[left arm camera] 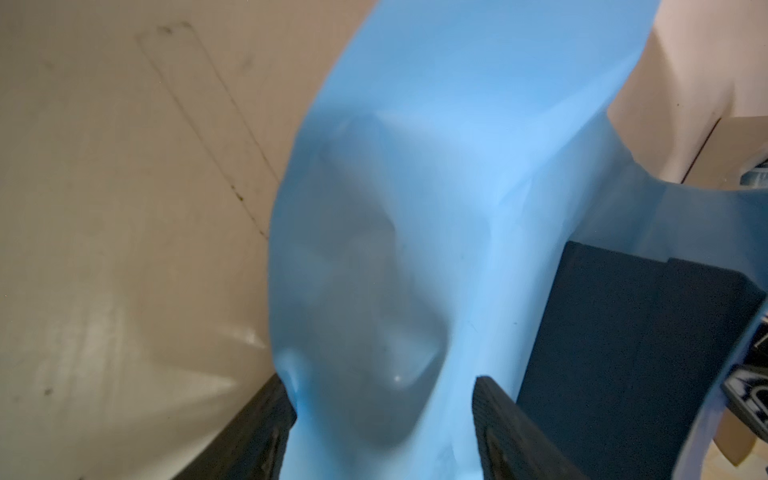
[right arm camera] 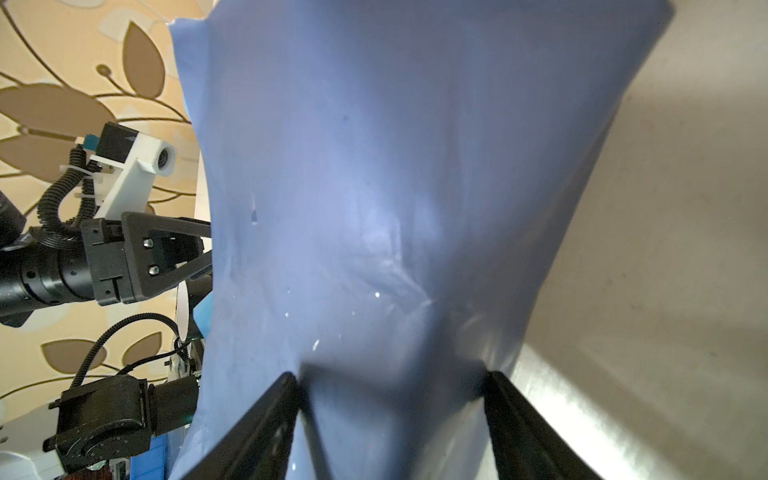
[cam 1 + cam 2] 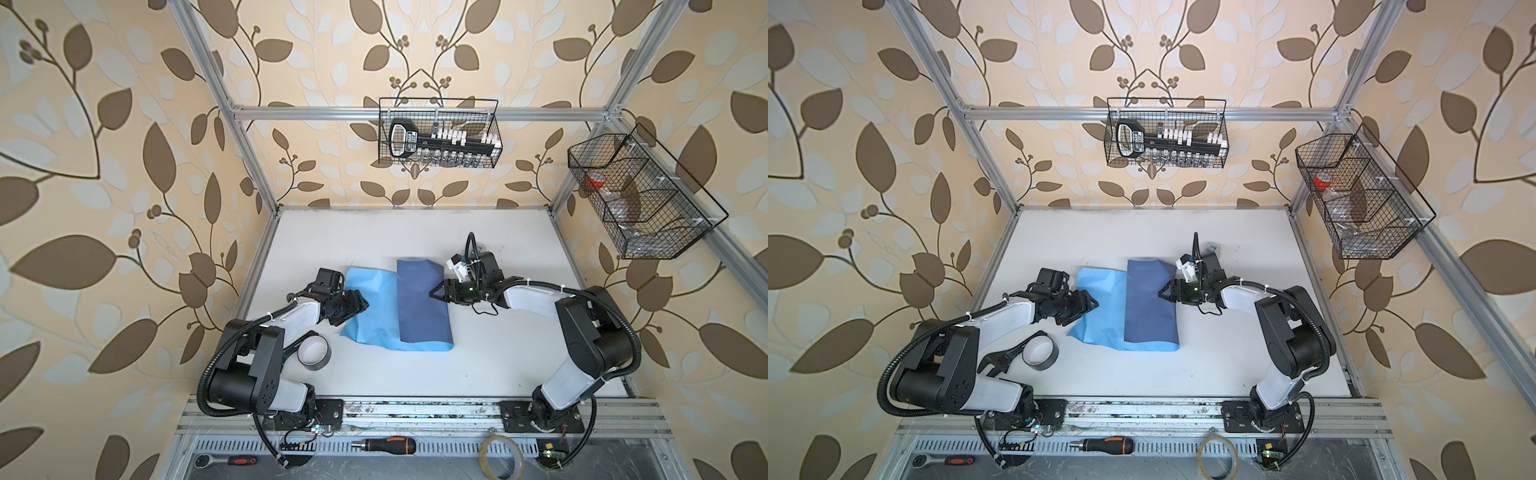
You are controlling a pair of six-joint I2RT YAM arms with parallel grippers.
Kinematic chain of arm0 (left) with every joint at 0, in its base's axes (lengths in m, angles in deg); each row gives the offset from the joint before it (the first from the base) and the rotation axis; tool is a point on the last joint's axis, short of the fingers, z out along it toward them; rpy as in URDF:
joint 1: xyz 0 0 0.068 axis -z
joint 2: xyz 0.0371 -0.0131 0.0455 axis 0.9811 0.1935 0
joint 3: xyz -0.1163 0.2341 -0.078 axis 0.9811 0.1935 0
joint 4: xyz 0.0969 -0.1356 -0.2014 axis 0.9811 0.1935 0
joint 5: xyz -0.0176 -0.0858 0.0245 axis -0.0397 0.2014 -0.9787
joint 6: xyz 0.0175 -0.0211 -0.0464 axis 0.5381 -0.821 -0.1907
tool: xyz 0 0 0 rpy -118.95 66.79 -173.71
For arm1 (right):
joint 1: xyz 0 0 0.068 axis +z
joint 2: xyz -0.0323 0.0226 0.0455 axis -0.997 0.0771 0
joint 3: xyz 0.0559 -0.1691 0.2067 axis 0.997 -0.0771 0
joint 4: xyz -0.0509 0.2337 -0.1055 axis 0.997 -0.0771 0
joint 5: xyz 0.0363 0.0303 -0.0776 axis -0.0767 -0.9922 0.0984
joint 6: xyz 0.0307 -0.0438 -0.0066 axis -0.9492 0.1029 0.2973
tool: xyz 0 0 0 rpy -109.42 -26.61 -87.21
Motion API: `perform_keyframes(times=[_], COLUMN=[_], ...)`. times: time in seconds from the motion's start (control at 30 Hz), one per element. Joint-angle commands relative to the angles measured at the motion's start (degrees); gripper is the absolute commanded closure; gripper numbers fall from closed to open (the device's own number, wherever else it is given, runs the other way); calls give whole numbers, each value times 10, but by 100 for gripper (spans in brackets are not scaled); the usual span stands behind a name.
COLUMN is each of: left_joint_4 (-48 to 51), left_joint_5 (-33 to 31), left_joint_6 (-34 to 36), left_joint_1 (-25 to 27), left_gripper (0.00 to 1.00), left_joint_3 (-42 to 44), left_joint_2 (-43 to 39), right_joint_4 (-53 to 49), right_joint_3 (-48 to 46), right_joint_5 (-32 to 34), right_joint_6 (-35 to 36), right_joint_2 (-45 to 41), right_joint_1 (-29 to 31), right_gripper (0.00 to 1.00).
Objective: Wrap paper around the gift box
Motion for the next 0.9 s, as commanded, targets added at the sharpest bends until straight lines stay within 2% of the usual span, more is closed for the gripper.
perform_keyframes(times=[0.0, 0.2, 0.5, 0.53, 0.6, 0.73, 0.87], left_joint_4=[-14, -14, 22, 22, 2, -4, -27], left_joint_5=[22, -9, -57, -52, -1, 6, 59], left_joint_6=[9, 11, 22, 25, 43, 57, 56], left_joint_1=[-1, -19, -51, -51, -51, -51, -51], left_gripper=[29, 26, 14, 14, 13, 11, 13], left_joint_3=[14, 26, -1, -5, -15, -21, -3], left_joint_2=[-33, -62, -43, -35, -1, 32, 32], right_joint_4=[-64, -63, -66, -66, -65, -65, -66], right_joint_3=[-29, -28, -27, -27, -26, -26, -25], right_joint_5=[88, 91, 94, 94, 94, 94, 95], right_joint_6=[18, 17, 18, 18, 18, 18, 19], right_joint_2=[25, 27, 28, 29, 31, 33, 32], right_joint_1=[4, 6, 7, 7, 9, 12, 12], right_gripper=[30, 30, 30, 30, 30, 30, 30])
